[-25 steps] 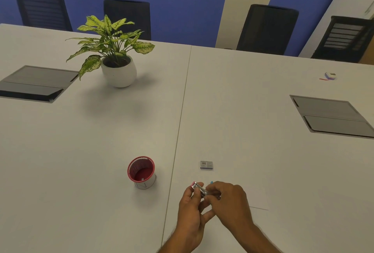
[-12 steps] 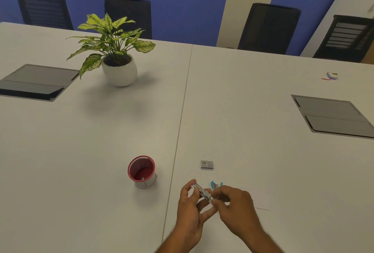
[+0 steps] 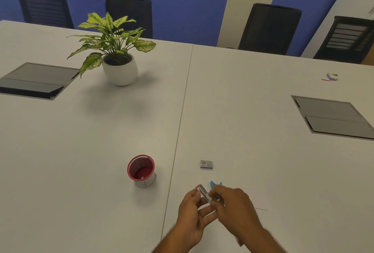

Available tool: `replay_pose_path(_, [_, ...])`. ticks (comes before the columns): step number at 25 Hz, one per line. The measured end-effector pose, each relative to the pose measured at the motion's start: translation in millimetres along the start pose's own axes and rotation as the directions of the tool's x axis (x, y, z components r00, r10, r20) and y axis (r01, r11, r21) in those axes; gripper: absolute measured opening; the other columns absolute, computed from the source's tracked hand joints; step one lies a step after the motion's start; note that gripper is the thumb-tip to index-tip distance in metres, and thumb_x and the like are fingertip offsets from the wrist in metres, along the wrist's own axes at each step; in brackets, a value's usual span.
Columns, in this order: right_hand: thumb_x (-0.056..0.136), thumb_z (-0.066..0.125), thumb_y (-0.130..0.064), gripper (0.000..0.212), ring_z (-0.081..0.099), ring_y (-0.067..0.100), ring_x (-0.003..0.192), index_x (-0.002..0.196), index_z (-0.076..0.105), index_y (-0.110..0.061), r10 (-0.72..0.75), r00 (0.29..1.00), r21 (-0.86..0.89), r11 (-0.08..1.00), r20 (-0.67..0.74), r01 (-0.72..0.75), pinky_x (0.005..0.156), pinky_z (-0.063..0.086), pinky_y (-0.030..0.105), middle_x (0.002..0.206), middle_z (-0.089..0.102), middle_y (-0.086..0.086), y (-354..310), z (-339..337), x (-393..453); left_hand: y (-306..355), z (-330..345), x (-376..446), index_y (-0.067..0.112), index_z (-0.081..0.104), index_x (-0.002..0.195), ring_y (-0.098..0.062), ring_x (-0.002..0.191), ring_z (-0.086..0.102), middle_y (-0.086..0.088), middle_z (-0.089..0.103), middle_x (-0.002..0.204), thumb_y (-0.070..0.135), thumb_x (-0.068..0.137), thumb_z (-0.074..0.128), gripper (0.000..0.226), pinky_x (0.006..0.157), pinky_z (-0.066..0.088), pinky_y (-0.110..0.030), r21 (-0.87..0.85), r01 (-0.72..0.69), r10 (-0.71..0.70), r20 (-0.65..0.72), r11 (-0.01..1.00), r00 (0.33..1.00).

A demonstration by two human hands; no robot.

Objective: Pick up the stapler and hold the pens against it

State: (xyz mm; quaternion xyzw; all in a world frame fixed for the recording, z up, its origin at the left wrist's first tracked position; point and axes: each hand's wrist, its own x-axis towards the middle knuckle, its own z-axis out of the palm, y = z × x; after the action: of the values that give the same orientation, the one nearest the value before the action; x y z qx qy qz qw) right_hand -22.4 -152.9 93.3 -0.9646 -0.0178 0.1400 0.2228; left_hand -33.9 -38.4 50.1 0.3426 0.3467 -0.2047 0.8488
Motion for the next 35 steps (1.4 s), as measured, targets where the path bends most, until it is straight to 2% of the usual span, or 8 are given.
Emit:
replay_pose_path(3, [0.087,0.061,-0.029,0.02,0.066,0.009,0.089,0.105,0.067,-0.035,0.015,0.999,-0.021,1.0,0.047,-0.014,0.085,0.055,0.023,0.102,0.073,-0.013,-1,-2,2,-2,0,-3,0.019,0.058,0.12,-0.04,0.086,0.074,-0.025,0.072,0.104,0.015,0.104,0.04,0.025,0.064,0.061,-0.042,0.017,0.016,-0.015,-0.004,1.0,1.0])
replay_pose_path(7, [0.082,0.064,-0.021,0.022,0.064,0.009,0.086,0.1,0.069,-0.031,0.028,0.994,-0.016,1.0,0.106,-0.026,0.077,0.052,0.019,0.099,0.072,-0.008,1,-7,6,-5,0,-4,0.009,0.06,0.12,-0.042,0.085,0.073,-0.028,0.07,0.106,0.022,0.096,0.053,0.028,0.063,0.061,-0.042,0.039,0.072,-0.072,-0.003,0.997,0.997])
replay_pose_path(11, [0.084,0.065,-0.018,0.022,0.063,0.008,0.082,0.1,0.07,-0.03,0.033,0.991,0.004,0.999,0.128,-0.034,0.073,0.047,0.014,0.101,0.071,-0.006,4,-7,8,-7,-1,-4,0.004,0.059,0.12,-0.044,0.086,0.073,-0.03,0.071,0.104,0.023,0.097,0.052,0.03,0.063,0.062,-0.044,0.023,0.103,-0.103,-0.001,0.994,0.995])
replay_pose_path(16, [0.083,0.067,-0.02,0.023,0.066,0.007,0.081,0.102,0.072,-0.033,0.054,0.992,0.07,0.996,0.113,-0.062,0.081,0.056,0.02,0.101,0.073,-0.011,7,-3,7,-6,-3,-3,0.016,0.055,0.12,-0.039,0.084,0.074,-0.02,0.071,0.109,0.02,0.104,0.041,0.021,0.07,0.062,-0.049,0.088,0.014,-0.013,-0.005,0.996,1.0])
replay_pose_path(22, [0.082,0.072,-0.024,0.035,0.065,0.002,0.079,0.116,0.07,-0.033,0.079,0.997,0.2,0.977,-0.006,-0.076,0.082,0.049,0.015,0.101,0.074,-0.013,8,-1,3,-3,-8,3,0.029,0.058,0.12,-0.033,0.095,0.073,-0.015,0.072,0.112,0.024,0.102,0.046,0.022,0.079,0.058,-0.06,0.158,-0.129,0.123,0.044,0.979,0.991])
replay_pose_path(26, [0.079,0.074,-0.027,0.026,0.065,0.0,0.07,0.105,0.075,-0.034,0.1,0.995,0.225,0.97,-0.004,-0.096,0.072,0.047,0.008,0.095,0.078,-0.01,6,1,4,-3,-8,5,0.033,0.062,0.119,-0.03,0.098,0.073,-0.014,0.071,0.115,0.023,0.103,0.044,0.026,0.077,0.059,-0.059,0.189,-0.171,0.161,0.067,0.967,0.985])
replay_pose_path(32, [0.078,0.075,-0.031,0.018,0.067,0.005,0.074,0.095,0.079,-0.033,0.162,0.986,0.275,0.947,0.032,-0.165,0.078,0.057,0.022,0.091,0.076,-0.013,12,6,9,-7,-8,3,0.034,0.061,0.119,-0.028,0.1,0.072,-0.011,0.07,0.116,0.022,0.101,0.046,0.026,0.075,0.06,-0.058,0.216,-0.169,0.156,0.074,0.962,0.985])
replay_pose_path(35, [0.073,0.078,-0.037,0.023,0.066,0.005,0.073,0.096,0.076,-0.032,0.167,0.986,0.334,0.929,-0.006,-0.156,0.071,0.057,0.022,0.082,0.072,-0.014,13,6,4,-6,-8,4,0.032,0.062,0.119,-0.03,0.102,0.07,-0.013,0.071,0.114,0.021,0.101,0.047,0.025,0.075,0.059,-0.058,0.181,-0.171,0.161,0.071,0.968,0.984])
